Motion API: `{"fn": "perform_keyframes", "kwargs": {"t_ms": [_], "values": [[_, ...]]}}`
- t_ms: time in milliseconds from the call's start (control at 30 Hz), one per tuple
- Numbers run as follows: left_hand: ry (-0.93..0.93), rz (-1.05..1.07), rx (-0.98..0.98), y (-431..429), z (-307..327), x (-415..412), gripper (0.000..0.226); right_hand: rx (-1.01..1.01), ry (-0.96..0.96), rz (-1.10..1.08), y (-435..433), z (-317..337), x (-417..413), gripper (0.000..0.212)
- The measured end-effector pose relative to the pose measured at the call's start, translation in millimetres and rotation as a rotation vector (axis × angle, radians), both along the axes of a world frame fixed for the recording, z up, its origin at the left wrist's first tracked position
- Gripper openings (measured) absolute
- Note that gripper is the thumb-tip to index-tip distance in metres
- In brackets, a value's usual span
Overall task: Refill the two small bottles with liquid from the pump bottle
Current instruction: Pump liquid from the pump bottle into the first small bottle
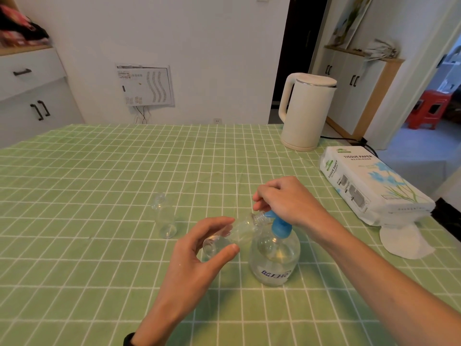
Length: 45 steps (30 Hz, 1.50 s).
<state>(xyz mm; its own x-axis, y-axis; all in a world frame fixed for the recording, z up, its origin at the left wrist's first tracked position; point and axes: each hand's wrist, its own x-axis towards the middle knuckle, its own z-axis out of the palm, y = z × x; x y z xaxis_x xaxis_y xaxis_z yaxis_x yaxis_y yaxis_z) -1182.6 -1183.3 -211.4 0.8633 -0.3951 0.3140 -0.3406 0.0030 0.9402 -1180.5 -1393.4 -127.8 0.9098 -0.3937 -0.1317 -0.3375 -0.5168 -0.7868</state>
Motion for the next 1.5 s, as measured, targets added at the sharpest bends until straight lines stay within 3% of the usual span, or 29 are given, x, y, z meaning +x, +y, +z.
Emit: {"fn": "perform_keyframes", "kwargs": {"t_ms": [700, 933, 1500], "values": [[-0.011, 0.005, -0.002, -2.3, -0.6, 0.5, 0.038, -0.006, -0.02, -0.018, -0.3, -7.7, 0.6, 0.029], [0.006, -0.001, -0.027, -0.2, 1.5, 1.0, 0.037, -0.124, -0.031, 0.002, 1.8, 6.9, -0.1, 0.027], [0.005, -0.002, -0.021, -2.4, -2.9, 0.7, 0.039, -0.068, -0.007, -0.023, 3.1, -5.3, -2.9, 0.029]]}}
